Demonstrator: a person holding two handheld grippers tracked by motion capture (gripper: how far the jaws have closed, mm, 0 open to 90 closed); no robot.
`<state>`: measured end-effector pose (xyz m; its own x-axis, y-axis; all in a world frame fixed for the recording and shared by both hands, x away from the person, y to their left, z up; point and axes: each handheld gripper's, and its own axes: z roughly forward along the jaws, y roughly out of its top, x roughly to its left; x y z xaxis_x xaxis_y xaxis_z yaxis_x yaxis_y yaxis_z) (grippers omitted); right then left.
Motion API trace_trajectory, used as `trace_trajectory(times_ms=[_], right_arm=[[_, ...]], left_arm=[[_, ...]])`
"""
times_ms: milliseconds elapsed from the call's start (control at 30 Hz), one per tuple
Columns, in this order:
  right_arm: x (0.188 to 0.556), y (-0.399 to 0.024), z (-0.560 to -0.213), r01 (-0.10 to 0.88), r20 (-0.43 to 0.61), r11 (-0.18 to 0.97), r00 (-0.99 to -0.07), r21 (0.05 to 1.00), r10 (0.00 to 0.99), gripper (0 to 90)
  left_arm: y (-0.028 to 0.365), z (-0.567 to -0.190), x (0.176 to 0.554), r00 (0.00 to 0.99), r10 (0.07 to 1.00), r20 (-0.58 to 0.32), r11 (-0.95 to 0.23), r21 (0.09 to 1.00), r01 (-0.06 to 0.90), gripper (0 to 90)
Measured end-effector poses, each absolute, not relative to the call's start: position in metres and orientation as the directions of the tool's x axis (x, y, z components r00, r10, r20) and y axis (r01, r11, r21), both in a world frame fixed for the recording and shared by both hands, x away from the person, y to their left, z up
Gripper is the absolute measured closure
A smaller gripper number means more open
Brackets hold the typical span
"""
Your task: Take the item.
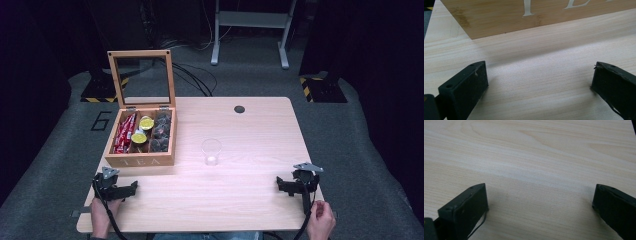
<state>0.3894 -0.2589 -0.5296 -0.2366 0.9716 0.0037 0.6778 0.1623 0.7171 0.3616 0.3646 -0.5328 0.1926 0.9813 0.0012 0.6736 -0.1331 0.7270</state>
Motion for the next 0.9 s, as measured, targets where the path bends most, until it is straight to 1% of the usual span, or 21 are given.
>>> trace_trajectory(times_ms=[333,467,633,800,833,900], right_arm=[[0.389,-0.259,-0.530,0.677,0.004,0.162,-0.237,0.718,0.972,0.0],[0.389,-0.259,-0.530,0.677,0.004,0.162,-0.237,0.718,0.971,0.0],[0.389,-0.259,-0.530,0.677,0.004,0.162,-0.237,0.718,0.972,0.0],[0.389,-0.259,-0.530,0.677,0.004,0.162,-0.237,0.718,0.972,0.0],[0.389,-0.259,-0.530,0.677,0.004,0.162,-0.237,0.718,0.972,0.0],[0.389,-0.258,-0.530,0.682,0.008,0.152,-0.226,0.715,0.974,0.0]], left_arm=[[0.364,-0.533,0.361,0.196,0.981,0.005,-0.138,0.727,0.672,0.4],[0.363,-0.532,0.360,0.218,0.976,0.018,-0.163,0.725,0.670,0.3],[0.361,-0.532,0.358,0.224,0.974,0.021,-0.168,0.730,0.662,0.2],[0.361,-0.522,0.353,0.246,0.969,0.013,-0.174,0.741,0.649,1.3],[0.360,-0.520,0.353,0.245,0.970,0.006,-0.165,0.754,0.636,1.3],[0.359,-0.509,0.352,0.259,0.966,-0.003,-0.165,0.765,0.623,1.6]])
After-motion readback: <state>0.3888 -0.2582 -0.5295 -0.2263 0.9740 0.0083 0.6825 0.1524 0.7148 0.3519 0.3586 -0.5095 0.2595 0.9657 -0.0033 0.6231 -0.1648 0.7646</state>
